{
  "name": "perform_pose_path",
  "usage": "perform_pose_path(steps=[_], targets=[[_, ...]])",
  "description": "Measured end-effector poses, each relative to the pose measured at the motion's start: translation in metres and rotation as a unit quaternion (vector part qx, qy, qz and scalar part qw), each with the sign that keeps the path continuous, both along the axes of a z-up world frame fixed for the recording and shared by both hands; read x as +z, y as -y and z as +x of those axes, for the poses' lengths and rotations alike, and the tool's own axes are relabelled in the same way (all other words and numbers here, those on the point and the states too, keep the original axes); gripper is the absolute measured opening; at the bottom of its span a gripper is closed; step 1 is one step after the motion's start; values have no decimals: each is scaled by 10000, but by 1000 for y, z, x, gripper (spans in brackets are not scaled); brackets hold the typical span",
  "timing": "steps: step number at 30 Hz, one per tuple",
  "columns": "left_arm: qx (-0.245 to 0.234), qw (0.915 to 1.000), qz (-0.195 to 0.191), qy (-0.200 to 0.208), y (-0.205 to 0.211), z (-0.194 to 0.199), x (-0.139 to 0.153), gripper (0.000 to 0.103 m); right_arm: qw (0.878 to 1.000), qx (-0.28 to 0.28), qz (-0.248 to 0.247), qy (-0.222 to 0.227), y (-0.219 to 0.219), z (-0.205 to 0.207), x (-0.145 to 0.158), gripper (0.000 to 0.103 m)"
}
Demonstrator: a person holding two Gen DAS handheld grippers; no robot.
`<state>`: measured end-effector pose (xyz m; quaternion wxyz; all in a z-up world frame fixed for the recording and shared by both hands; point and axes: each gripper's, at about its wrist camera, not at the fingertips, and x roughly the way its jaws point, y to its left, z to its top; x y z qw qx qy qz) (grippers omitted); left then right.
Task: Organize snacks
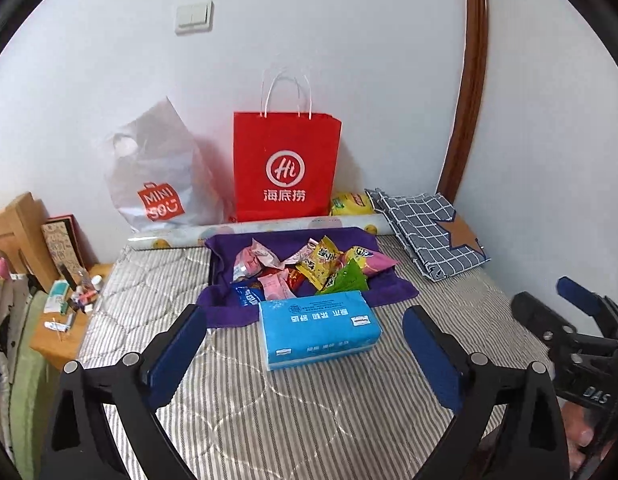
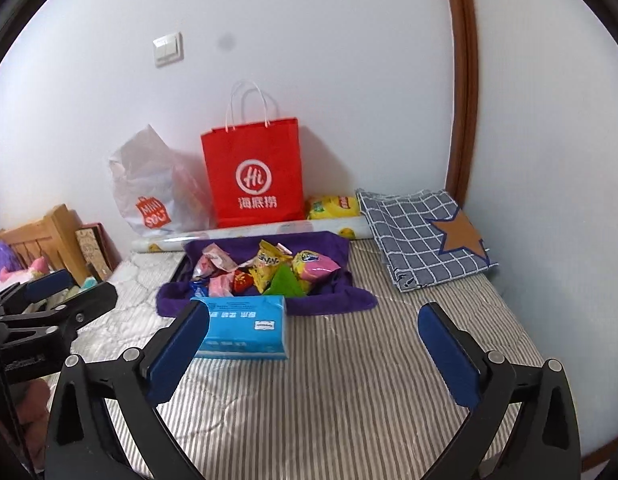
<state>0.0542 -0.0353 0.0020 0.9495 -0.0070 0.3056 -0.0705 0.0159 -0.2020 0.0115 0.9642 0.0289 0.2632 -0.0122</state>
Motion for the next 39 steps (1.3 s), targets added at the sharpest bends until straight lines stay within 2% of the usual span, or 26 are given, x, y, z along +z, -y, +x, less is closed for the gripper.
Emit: perform_pose_path(steps=[7, 16, 39], targets=[[74, 9999, 17, 115, 1, -24, 0, 100, 9997, -138, -103, 185, 3, -33, 6, 103], [115, 9998, -68, 139, -3, -37, -2, 100, 9995, -106, -158, 251, -2, -52, 7, 103], [181, 9998, -47, 103, -7, -38, -7, 100, 9995, -107, -138, 254, -8, -54, 3, 103]])
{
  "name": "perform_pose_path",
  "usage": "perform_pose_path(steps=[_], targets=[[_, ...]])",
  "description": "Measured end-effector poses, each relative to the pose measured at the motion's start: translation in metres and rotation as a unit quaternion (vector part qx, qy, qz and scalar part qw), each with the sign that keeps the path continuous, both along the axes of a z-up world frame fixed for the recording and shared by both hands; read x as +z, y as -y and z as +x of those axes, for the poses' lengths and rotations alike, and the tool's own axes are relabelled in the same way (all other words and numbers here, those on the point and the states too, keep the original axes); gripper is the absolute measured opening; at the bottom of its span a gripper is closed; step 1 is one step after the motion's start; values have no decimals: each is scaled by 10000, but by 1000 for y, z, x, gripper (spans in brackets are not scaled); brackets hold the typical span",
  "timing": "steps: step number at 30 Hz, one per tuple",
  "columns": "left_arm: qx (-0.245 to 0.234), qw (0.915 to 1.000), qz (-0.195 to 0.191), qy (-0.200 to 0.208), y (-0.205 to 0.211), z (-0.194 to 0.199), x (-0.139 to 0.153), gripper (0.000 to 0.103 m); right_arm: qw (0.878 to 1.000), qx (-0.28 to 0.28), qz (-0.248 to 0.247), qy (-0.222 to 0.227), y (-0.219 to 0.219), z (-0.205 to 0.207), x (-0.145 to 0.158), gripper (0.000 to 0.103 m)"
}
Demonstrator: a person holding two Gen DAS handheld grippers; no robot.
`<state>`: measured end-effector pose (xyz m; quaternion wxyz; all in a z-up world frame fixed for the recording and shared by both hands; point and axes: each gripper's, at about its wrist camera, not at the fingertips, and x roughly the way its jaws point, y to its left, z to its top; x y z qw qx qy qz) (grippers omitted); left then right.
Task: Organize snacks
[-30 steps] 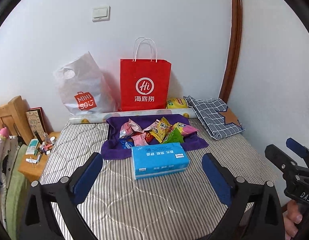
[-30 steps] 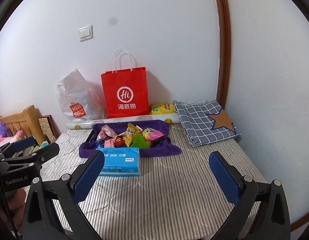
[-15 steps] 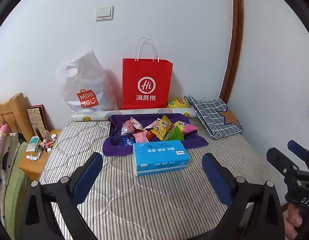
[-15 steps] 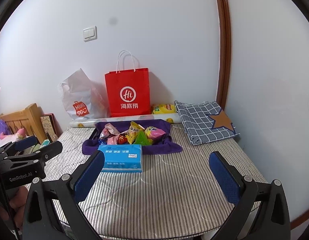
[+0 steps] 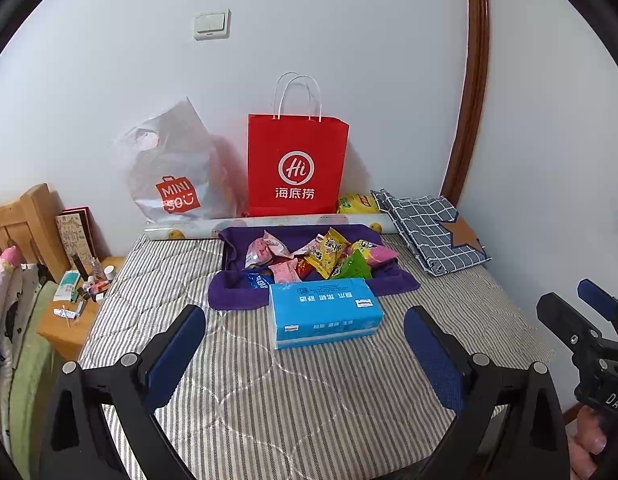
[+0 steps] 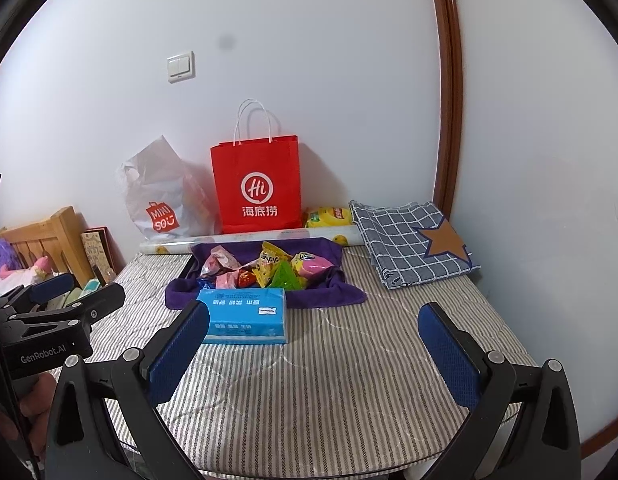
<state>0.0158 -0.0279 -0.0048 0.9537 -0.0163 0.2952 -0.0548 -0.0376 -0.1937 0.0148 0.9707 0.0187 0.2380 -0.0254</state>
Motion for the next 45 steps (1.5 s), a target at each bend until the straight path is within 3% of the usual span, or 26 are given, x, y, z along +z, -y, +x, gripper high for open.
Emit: perform_pose_path(steps=[45], targets=[[-4, 10000, 27, -16, -2, -1, 2, 100, 10000, 61, 40, 51, -3, -3, 3, 103]])
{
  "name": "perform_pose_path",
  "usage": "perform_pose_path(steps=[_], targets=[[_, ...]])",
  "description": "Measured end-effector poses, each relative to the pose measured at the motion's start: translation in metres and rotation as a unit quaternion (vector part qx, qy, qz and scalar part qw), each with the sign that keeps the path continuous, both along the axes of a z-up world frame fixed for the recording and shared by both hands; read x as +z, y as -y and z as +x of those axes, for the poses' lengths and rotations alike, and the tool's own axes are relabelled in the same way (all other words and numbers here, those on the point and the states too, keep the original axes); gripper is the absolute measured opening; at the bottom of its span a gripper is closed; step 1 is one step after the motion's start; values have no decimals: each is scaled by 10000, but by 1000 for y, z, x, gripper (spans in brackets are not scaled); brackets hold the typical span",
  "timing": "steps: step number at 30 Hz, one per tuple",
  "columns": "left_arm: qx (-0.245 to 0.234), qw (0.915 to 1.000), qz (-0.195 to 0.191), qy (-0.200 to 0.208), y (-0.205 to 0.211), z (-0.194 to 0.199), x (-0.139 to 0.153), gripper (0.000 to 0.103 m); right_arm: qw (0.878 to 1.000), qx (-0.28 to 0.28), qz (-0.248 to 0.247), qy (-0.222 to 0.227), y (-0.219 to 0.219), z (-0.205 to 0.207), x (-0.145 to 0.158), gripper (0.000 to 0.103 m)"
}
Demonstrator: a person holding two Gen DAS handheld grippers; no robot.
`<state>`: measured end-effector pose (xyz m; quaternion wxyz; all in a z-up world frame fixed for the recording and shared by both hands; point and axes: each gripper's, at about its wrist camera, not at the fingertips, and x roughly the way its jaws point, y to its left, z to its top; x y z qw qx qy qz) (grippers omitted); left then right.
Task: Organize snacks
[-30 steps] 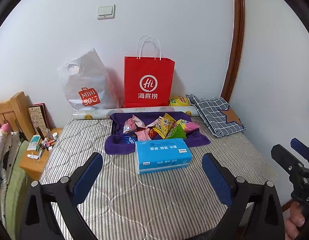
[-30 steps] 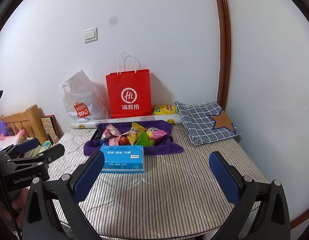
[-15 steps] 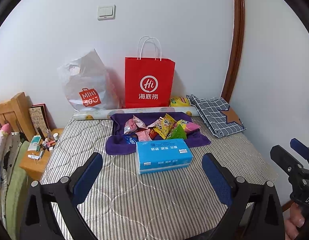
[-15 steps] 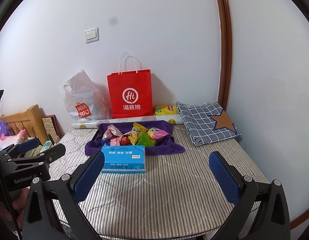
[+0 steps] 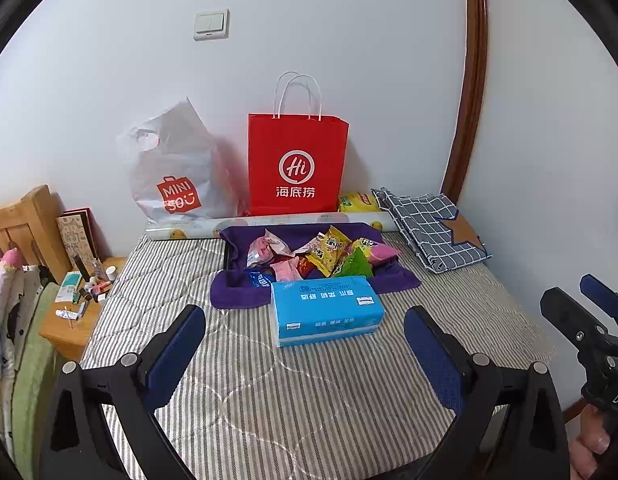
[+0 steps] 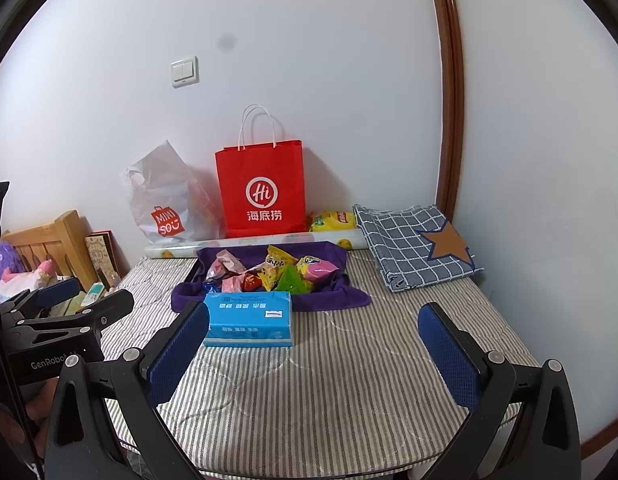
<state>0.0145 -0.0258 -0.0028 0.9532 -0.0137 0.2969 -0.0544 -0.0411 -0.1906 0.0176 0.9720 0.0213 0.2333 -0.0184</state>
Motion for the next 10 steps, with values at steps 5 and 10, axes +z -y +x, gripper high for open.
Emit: perform_pose_path(steps=[5, 10], targets=[[-14, 10000, -3, -2, -1, 0, 1, 100, 10000, -2, 8, -4, 1, 0, 0, 103], [-18, 10000, 45, 18, 0, -1, 1, 100, 10000, -3, 7, -5, 1, -1, 0, 103]])
